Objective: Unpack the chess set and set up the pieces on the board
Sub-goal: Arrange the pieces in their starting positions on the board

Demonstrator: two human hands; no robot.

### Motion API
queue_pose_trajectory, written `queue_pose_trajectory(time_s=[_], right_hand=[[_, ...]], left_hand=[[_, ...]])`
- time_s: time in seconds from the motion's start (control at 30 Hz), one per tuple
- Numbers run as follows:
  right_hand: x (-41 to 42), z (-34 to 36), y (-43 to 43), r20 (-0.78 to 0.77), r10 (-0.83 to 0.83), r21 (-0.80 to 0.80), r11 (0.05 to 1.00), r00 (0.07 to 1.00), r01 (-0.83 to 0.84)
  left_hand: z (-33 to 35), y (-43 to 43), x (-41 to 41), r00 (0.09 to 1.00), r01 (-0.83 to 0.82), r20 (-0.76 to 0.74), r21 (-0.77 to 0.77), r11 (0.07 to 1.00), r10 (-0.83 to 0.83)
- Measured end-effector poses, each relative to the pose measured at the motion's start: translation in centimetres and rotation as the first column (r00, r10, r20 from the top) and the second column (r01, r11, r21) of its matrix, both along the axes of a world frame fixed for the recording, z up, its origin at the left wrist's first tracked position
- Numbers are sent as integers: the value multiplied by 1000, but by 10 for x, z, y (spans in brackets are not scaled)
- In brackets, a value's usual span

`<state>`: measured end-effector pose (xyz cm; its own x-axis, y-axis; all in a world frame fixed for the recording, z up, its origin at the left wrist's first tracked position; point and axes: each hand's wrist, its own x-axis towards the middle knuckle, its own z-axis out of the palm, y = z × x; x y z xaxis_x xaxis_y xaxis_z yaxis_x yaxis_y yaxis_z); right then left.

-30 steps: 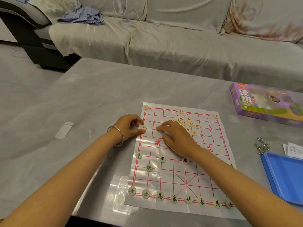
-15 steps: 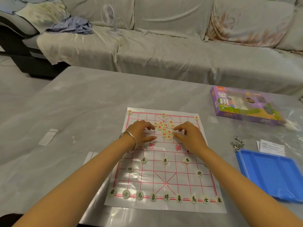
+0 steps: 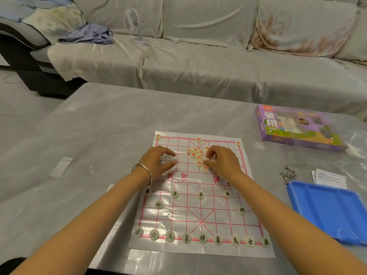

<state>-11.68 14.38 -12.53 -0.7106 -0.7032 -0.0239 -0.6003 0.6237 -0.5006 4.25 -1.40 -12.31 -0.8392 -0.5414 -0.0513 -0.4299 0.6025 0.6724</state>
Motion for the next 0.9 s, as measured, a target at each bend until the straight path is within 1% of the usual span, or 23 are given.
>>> queue_pose_trajectory(time_s=[0.07,0.13,0.17,0.2,0.23,0.3,0.33,0.37,0.43,0.53,0.73,0.9], right_hand=[[1,1,-2,26,-7,-68,998,1000,9],[7,8,-10,62,1,-197,980,998,11],[12,13,-16,96,37,-238,971,995,-13],[17,18,-24,133,97,-244,968,986,-62],[23,20,-32,161,172,-213,968,972,-136],[33,18,-48,161,311,-71,950,937,-303],[37,15,-55,150,353,-8,934,923,-356],[39,12,-61,144,370,22,926,918,-377],[41,9,-69,132,354,8,934,926,-358],[40,6,-72,86,312,-15,950,946,-312],[38,-1,-68,112,214,-54,976,970,-210],[47,-6,-70,21,179,-19,984,984,-178]], left_hand=[[1,-8,7,1000,-27,-11,-29,999,27],[3,-17,15,999,-28,12,-99,995,29],[2,-21,18,999,-25,31,-137,990,29],[1,-25,21,998,-20,48,-168,986,28],[-1,-28,23,998,-14,63,-190,982,26],[-6,-31,28,997,13,82,-214,977,5],[-9,-32,29,995,36,95,-221,975,-15],[-11,-33,29,993,63,113,-234,970,-37],[-13,-34,29,987,102,145,-268,958,-65],[-14,-37,25,987,91,150,-270,959,-51],[-17,-39,21,986,84,161,-264,961,-42],[-20,-36,20,989,53,147,-239,970,-17]])
